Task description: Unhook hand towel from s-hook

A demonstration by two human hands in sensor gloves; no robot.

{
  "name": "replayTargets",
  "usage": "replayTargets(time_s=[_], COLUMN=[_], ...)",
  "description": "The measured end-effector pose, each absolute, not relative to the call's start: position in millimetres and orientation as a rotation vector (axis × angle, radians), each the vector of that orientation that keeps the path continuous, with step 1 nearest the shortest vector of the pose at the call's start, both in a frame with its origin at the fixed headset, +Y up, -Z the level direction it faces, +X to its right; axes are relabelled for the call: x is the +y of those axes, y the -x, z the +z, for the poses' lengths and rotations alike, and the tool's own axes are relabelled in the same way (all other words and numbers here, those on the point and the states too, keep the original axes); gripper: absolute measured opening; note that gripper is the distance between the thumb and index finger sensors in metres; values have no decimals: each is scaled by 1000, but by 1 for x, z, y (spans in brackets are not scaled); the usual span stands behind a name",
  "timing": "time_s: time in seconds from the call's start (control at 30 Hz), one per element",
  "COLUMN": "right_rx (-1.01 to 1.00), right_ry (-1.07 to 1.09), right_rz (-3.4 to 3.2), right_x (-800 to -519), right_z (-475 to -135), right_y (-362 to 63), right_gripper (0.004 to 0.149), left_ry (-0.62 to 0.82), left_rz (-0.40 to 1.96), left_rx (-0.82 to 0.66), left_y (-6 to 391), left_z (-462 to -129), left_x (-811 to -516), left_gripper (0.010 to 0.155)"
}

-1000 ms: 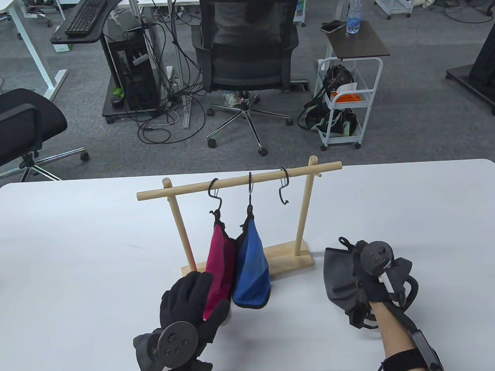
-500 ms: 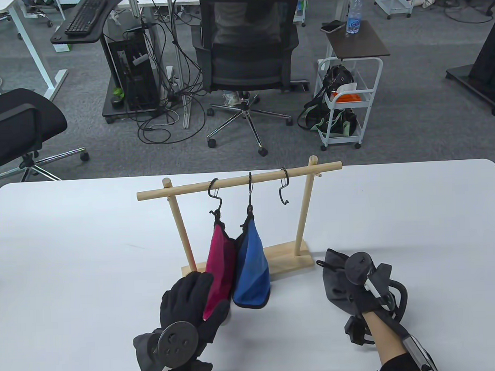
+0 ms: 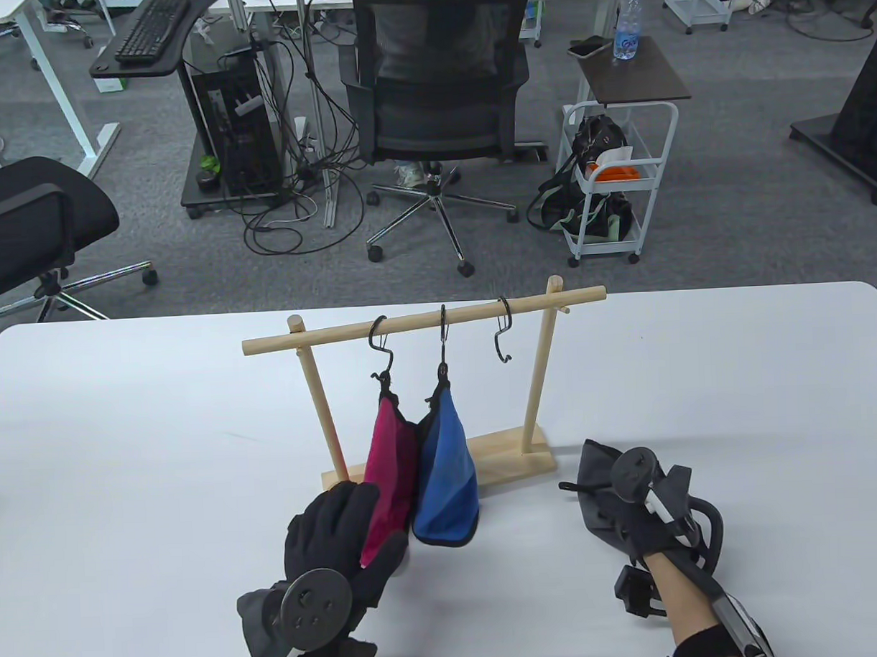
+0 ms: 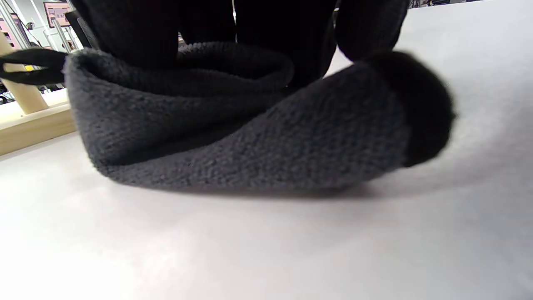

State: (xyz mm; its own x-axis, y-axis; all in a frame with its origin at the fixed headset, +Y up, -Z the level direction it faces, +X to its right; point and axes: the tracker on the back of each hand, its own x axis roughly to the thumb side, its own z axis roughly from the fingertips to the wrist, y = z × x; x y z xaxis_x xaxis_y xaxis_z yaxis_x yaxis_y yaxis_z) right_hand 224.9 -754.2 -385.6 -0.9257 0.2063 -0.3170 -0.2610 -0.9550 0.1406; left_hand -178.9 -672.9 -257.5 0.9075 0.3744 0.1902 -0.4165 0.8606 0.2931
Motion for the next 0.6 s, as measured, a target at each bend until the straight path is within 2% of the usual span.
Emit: replayTargets(time_s=[0.27,0.6], right_rx=[229,116], right_ry=[426,302], right_rz=[2854,2872], right_x=[-743,-709], right_z=[-384,-375], right_y=[-225,-210], right_gripper=[61,61], left_ry=[-335,-324], left_rz=[421,428], left_rx=[-127,-128], left_y=[179,179], left_z=[-258,-259], left_x=[-673,-675], left_gripper=[71,70])
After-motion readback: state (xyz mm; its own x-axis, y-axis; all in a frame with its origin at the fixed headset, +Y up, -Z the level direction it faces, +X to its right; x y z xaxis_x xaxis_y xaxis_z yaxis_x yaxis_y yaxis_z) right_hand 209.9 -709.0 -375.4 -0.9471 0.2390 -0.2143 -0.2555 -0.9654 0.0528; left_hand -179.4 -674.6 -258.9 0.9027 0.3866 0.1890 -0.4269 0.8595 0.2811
